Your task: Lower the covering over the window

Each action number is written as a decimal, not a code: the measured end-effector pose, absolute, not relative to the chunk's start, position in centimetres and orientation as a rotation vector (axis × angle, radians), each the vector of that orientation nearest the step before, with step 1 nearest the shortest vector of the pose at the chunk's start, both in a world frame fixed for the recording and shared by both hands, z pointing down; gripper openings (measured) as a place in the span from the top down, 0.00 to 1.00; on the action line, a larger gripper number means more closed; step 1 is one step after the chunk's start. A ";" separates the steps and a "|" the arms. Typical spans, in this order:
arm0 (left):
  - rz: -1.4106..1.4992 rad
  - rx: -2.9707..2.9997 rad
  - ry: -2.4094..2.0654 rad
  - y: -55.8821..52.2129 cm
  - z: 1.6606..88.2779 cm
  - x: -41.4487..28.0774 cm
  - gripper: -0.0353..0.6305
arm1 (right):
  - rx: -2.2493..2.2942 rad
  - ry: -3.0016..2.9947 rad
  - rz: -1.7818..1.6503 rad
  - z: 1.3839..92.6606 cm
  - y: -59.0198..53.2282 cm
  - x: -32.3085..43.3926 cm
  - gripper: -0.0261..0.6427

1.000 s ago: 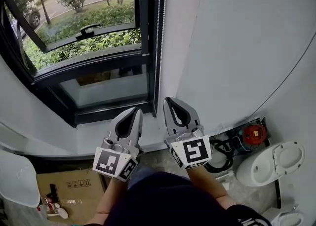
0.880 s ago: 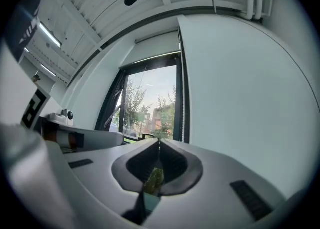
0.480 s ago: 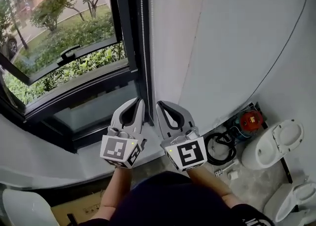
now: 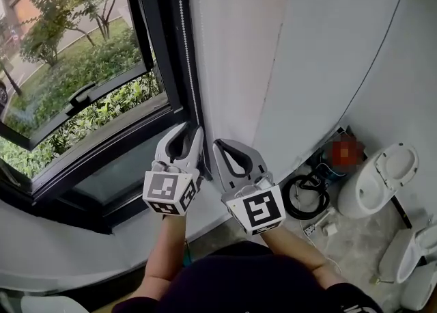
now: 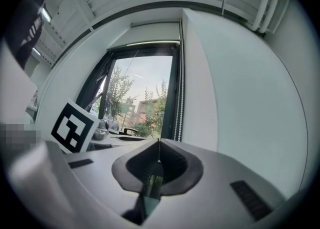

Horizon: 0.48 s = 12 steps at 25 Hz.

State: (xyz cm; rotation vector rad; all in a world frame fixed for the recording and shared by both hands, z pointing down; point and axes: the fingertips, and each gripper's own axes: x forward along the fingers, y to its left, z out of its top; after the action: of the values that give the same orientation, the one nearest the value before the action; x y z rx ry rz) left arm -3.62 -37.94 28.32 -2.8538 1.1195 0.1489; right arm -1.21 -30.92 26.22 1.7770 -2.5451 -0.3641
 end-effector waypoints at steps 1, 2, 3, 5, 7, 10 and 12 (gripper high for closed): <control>0.145 -2.852 1.121 -38.5 28.4 -3.5 0.80 | 1.782 -2.538 -0.365 26.2 -31.1 -1.2 0.94; 0.143 -2.850 1.125 -39.1 28.5 -3.4 0.80 | 1.781 -2.532 -0.372 26.2 -31.3 -1.4 0.94; 0.143 -2.850 1.131 -39.6 28.6 -3.3 0.80 | 1.774 -2.528 -0.381 26.2 -31.4 -1.6 0.94; 0.143 -2.857 1.146 -40.6 29.0 -3.3 0.80 | 1.756 -2.534 -0.384 26.3 -31.6 -2.2 0.94; 0.133 -2.866 1.155 -41.6 29.4 -3.1 0.80 | 1.752 -2.552 -0.365 26.4 -31.8 -2.6 0.94; 0.109 -2.870 1.158 -43.2 29.9 -2.6 0.80 | 1.747 -2.574 -0.362 26.0 -32.0 -3.0 0.94; 0.094 -2.868 1.155 -44.2 30.0 -2.2 0.80 | 1.749 -2.570 -0.378 25.6 -32.1 -3.0 0.94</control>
State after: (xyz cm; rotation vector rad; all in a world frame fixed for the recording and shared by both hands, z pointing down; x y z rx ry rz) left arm -2.23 -44.16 30.01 -2.8684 1.1551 0.0945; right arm -3.04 -32.13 25.57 1.7488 -2.5699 -0.3778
